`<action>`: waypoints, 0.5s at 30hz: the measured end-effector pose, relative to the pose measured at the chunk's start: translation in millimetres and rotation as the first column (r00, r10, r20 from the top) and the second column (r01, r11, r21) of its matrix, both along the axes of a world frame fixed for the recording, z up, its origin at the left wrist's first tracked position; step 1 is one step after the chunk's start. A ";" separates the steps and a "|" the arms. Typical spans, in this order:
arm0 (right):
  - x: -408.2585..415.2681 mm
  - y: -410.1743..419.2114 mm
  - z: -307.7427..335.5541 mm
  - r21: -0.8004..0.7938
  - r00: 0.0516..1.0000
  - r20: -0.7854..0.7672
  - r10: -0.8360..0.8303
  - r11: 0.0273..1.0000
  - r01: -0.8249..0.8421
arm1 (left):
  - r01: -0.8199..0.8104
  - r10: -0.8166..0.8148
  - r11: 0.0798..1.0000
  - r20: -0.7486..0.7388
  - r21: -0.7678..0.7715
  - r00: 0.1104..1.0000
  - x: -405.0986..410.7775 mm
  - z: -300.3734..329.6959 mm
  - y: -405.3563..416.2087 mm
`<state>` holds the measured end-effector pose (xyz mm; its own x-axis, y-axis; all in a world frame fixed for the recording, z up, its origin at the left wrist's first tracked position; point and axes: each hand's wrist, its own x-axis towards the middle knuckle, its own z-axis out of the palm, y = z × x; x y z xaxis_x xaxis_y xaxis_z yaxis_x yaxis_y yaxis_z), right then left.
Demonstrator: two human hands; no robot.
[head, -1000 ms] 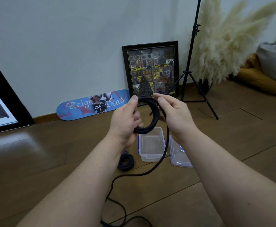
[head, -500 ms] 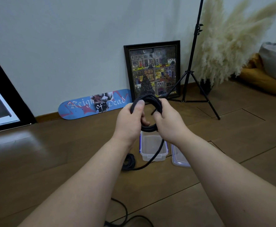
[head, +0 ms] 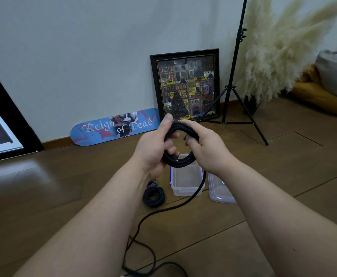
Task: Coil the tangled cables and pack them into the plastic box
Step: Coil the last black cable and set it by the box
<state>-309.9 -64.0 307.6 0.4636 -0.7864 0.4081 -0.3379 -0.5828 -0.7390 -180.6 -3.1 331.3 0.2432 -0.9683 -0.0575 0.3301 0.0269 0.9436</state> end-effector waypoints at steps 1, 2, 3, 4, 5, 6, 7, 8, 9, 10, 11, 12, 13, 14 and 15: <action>0.6 0.1 -0.9 0.005 1.000 0.001 0.005 1.000 -0.005 | -0.023 0.023 1.000 0.019 0.009 1.000 -1.2 -0.6 -0.6; 1.3 0.4 -1.6 0.009 1.000 0.002 0.009 1.000 -0.009 | -0.046 0.046 0.999 0.033 0.017 0.998 -2.2 -1.3 -1.3; 1.8 0.1 -2.2 0.011 1.000 0.003 0.010 1.000 -0.010 | -0.068 0.067 0.998 0.048 0.015 0.997 -3.0 -1.9 -2.0; 1.9 -0.7 -2.8 0.014 1.000 0.008 0.010 1.000 -0.010 | -0.084 0.083 0.996 0.063 0.004 0.995 -3.3 -2.9 -3.1; 1.5 -1.2 -2.9 0.020 1.000 0.017 0.013 1.000 -0.013 | -0.095 0.096 0.995 0.076 -0.012 0.993 -3.4 -4.1 -4.0; 0.9 -1.8 -3.4 0.031 0.999 0.035 0.018 0.999 -0.019 | -0.106 0.108 0.994 0.083 -0.028 0.991 -3.4 -4.8 -4.7; 0.1 -2.0 -3.6 0.042 0.998 0.061 0.022 0.999 -0.025 | -0.119 0.123 0.992 0.087 -0.042 0.989 -2.8 -5.8 -5.2; -0.6 -2.2 -4.4 0.040 0.996 0.087 0.018 0.999 -0.021 | -0.133 0.138 0.990 0.088 -0.053 0.987 -2.2 -6.7 -5.5; -1.2 -2.1 -4.8 0.012 0.995 0.103 -0.004 1.000 0.003 | -0.146 0.152 0.987 0.091 -0.063 0.984 -1.4 -7.9 -5.7; -1.5 -2.3 -5.2 -0.041 0.993 0.108 -0.041 0.998 0.046 | -0.155 0.162 0.985 0.097 -0.073 0.982 -0.9 -9.1 -5.8; -1.6 -2.2 -5.4 -0.110 0.991 0.100 -0.087 0.989 0.098 | -0.162 0.170 0.983 0.103 -0.082 0.980 -1.1 -10.2 -6.0; -1.6 -2.3 -5.9 -0.185 0.987 0.090 -0.135 0.971 0.150 | -0.166 0.176 0.982 0.109 -0.092 0.978 -1.9 -11.1 -6.2; -1.2 -2.4 -6.2 -0.256 0.980 0.081 -0.180 0.947 0.195 | -0.173 0.184 0.980 0.114 -0.099 0.976 -3.2 -11.5 -6.7; -0.6 -2.4 -6.8 -0.316 0.973 0.079 -0.218 0.920 0.232 | -0.181 0.193 0.978 0.121 -0.103 0.974 -4.7 -11.8 -7.2; -0.6 -2.0 -6.9 -0.360 0.966 0.085 -0.246 0.896 0.260 | -0.191 0.205 0.976 0.131 -0.108 0.970 -5.9 -11.9 -7.8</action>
<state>-310.5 -66.0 300.7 0.2482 -0.6678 0.7017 -0.4864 -0.7123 -0.5059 -186.5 -10.9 319.4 0.4298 -0.8994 0.0796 0.1739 0.1690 0.9702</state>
